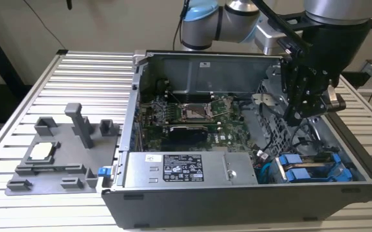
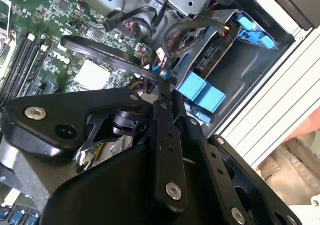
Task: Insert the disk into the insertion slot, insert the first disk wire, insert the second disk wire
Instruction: 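Insert the second disk wire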
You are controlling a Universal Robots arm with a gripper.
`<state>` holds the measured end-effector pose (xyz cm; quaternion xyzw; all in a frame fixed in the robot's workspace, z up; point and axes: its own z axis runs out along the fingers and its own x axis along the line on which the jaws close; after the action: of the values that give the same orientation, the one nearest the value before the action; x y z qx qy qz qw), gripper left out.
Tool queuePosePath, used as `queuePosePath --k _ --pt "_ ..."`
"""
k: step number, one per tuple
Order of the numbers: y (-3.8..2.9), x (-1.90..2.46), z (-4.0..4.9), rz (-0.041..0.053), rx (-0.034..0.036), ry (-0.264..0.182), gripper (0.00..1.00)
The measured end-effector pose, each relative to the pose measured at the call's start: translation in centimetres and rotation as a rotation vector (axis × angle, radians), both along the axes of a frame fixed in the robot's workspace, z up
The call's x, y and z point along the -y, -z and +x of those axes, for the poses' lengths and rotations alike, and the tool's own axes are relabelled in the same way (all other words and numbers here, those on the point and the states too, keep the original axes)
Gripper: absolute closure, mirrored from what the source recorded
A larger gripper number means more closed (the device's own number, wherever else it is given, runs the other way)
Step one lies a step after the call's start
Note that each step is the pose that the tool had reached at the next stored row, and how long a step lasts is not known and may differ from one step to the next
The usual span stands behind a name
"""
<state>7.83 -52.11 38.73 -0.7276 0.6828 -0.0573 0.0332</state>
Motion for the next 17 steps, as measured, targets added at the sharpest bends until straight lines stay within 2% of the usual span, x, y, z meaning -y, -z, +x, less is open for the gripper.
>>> queuePosePath --k 12,14,17 --pt "0.04 0.02 0.01 -0.0001 0.0001 0.0 0.84" --pt "0.05 0.17 0.09 -0.0002 -0.0007 0.0 0.84" --pt "0.05 0.65 0.33 -0.0004 -0.0044 0.0 0.84"
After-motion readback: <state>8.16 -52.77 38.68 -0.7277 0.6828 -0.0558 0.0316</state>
